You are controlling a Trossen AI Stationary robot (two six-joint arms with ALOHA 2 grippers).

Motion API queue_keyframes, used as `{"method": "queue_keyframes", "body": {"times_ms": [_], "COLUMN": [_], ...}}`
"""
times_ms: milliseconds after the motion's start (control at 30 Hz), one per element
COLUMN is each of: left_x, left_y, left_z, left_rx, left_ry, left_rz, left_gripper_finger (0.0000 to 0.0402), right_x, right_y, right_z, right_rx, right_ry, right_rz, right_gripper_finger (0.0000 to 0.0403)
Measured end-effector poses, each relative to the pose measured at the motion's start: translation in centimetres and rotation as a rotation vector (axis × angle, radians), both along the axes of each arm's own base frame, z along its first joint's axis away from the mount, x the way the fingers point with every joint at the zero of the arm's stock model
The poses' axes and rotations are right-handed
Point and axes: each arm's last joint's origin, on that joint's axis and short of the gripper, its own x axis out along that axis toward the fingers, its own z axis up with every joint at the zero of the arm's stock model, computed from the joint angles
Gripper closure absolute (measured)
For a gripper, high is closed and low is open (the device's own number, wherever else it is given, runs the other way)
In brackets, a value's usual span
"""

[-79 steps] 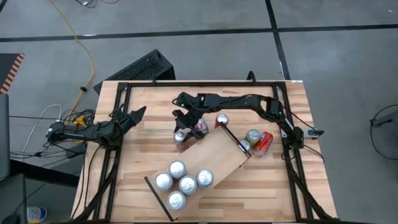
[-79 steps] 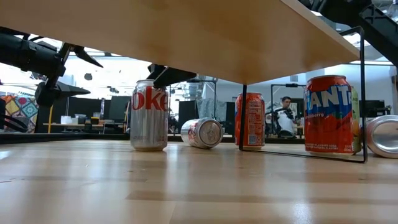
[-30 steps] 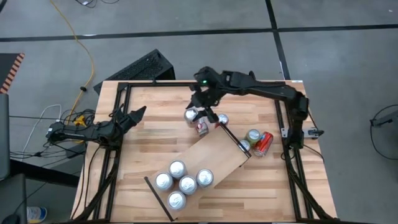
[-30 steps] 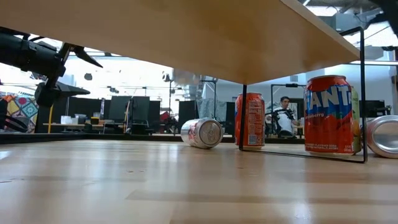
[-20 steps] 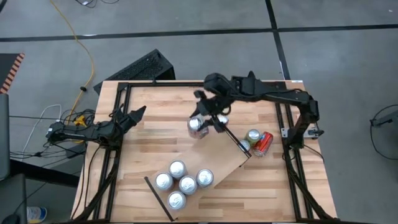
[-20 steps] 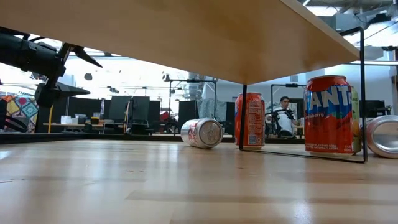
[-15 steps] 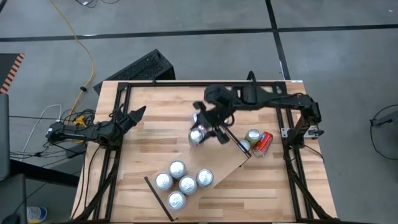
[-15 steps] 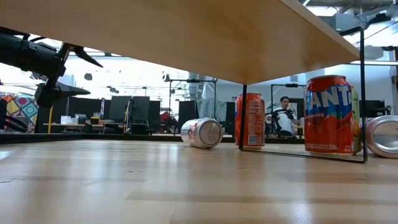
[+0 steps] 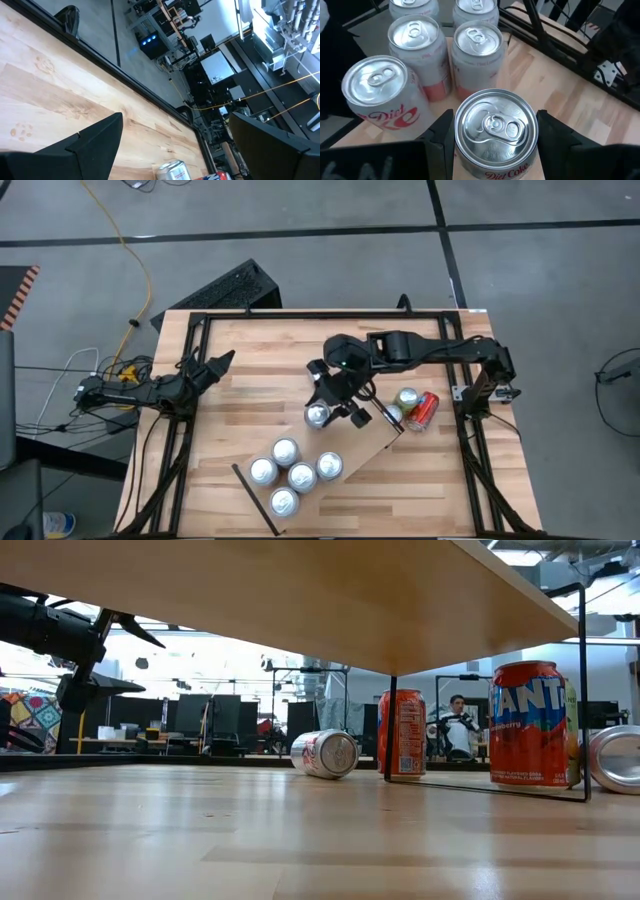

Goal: Place canned beverage on shelf
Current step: Put the red silver soda can on the shelf aligned with the other red silver soda can

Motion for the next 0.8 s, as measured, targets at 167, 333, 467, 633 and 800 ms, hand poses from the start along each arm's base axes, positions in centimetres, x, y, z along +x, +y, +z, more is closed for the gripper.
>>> {"method": "queue_keyframes", "body": {"times_ms": [167, 333, 467, 633, 800], "left_x": [0.0, 0.0, 0.0, 0.0, 0.0], "left_y": [0.0, 0.0, 0.0, 0.0, 0.0], "left_z": [0.0, 0.0, 0.0, 0.0, 0.0], "left_rx": [0.001, 0.01, 0.01, 0.011, 0.011], "left_ry": [0.001, 0.015, 0.016, 0.017, 0.017], "left_rz": [0.0, 0.001, 0.009, 0.012, 0.012], "left_gripper_finger": [0.0051, 0.0051, 0.0051, 0.0051, 0.0051], "right_x": [0.1, 0.3, 0.5, 0.6, 0.8], "right_y": [0.2, 0.0, -0.1, 0.1, 0.2], "right_z": [-0.5, -0.8, -1.0, -1.4, -1.7], "right_rx": [0.039, 0.062, 0.071, 0.103, 0.124], "right_ry": [0.005, -0.008, -0.027, -0.037, -0.052], "right_rz": [0.048, 0.068, 0.087, 0.135, 0.164], "right_gripper_finger": [0.0213, 0.0213, 0.0213, 0.0213, 0.0213]}}
